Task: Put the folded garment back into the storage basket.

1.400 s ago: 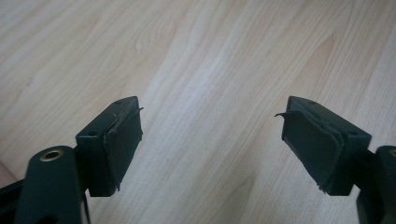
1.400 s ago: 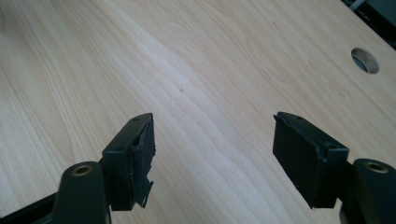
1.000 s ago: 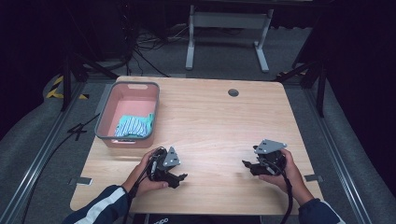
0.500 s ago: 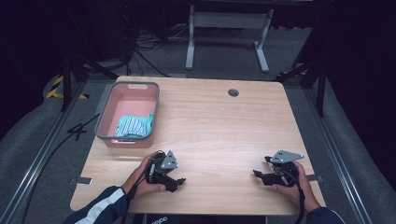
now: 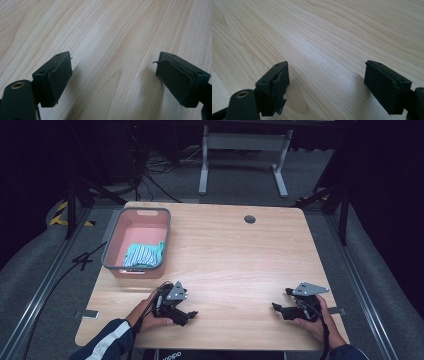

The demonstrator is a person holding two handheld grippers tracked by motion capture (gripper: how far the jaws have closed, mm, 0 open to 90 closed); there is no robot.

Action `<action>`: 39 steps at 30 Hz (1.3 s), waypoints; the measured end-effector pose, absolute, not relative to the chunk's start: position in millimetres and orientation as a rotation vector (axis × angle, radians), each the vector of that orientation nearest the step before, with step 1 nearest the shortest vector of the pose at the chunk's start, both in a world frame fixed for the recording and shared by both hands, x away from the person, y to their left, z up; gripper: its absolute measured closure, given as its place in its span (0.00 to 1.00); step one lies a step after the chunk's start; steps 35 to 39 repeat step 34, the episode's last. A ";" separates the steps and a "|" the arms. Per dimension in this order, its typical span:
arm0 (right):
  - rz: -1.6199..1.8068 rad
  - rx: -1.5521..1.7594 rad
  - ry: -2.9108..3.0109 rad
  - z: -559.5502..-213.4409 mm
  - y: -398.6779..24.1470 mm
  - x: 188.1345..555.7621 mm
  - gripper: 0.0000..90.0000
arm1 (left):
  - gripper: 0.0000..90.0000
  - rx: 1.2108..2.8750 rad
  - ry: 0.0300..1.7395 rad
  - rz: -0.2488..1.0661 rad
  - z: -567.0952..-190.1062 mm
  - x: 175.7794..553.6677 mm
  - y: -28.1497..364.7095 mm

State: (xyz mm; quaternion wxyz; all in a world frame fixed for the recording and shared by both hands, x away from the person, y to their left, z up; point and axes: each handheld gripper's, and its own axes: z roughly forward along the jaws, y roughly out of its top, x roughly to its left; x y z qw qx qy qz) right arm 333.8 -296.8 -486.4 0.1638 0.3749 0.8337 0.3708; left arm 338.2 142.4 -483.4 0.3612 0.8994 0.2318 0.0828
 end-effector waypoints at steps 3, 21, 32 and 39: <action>1.057 1.069 2.377 -486.4 -296.8 333.8 0.23 | 0.14 2.317 0.602 0.214 -483.4 337.9 142.3; 1.057 1.069 2.377 -486.4 -296.8 333.8 0.23 | 0.12 2.328 0.595 0.214 -483.3 338.8 141.2; 1.057 1.068 2.377 -486.4 -296.8 333.8 0.23 | 0.12 2.331 0.596 0.216 -483.0 338.8 141.2; 1.057 1.069 2.377 -486.3 -296.8 333.8 0.23 | 0.12 2.332 0.594 0.217 -483.0 338.9 141.2</action>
